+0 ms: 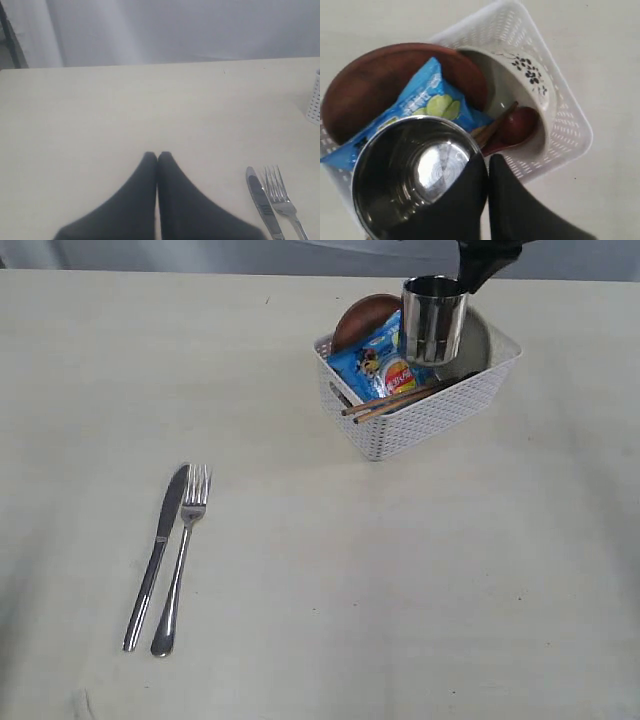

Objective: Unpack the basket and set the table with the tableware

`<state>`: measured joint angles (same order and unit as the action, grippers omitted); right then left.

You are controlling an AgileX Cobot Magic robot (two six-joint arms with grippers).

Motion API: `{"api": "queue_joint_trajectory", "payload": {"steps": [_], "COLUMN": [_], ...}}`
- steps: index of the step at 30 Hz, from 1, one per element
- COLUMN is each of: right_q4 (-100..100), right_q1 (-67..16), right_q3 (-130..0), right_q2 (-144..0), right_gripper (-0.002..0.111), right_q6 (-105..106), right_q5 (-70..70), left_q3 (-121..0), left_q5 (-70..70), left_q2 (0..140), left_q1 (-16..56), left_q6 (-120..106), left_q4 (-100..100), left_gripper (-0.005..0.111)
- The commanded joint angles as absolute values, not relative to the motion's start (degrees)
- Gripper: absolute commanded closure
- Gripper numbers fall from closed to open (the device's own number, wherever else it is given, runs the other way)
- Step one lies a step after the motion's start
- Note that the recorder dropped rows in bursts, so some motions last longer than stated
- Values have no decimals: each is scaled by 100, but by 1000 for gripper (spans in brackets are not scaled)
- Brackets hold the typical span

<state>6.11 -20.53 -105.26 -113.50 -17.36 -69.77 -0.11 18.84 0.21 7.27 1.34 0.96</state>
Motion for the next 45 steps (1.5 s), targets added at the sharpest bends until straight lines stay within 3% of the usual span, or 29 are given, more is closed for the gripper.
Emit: {"api": "queue_joint_trajectory", "payload": {"steps": [1,10,17,27,28,31,34,38,41,45], "right_q4": [510,-596,-215,-253,-253,-347,-357,-288,477,134], "right_q1": [-2515,-3806,-3826,-3826,-3826,-3826,-3826,-3808,-3719,-3325], "right_q3": [-10526,-10683,-11817,-11917,-11917,-11917,-11922,-11947,-12435,-12428], "right_q2": [-11037,-11660,-12832,-13293,-13309,-13322,-13295,-13076,-12686,-12159], "right_gripper": [109,109,109,108,107,79,61,57,58,58], "right_q6": [-1565,-1514,-2105,-1791,-1750,-1702,-1672,-1433,-1249,-736], "right_q5": [-6749,-5579,-5681,-5532,-5532,-5576,-5634,-5869,-6996,-6996], "left_q3": [0,0,0,0,0,0,0,0,0,0], "left_q5": [1852,1852,1852,1852,1852,1852,1852,1852,1852,1852], "left_q2": [0,0,0,0,0,0,0,0,0,0], "left_q1": [766,766,766,766,766,766,766,766,766,766], "left_q6": [127,127,127,127,127,127,138,128,128,128], "left_q4": [100,111,121,121,121,121,121,121,121,121], "left_gripper": [107,107,107,107,107,107,107,107,107,107]}}
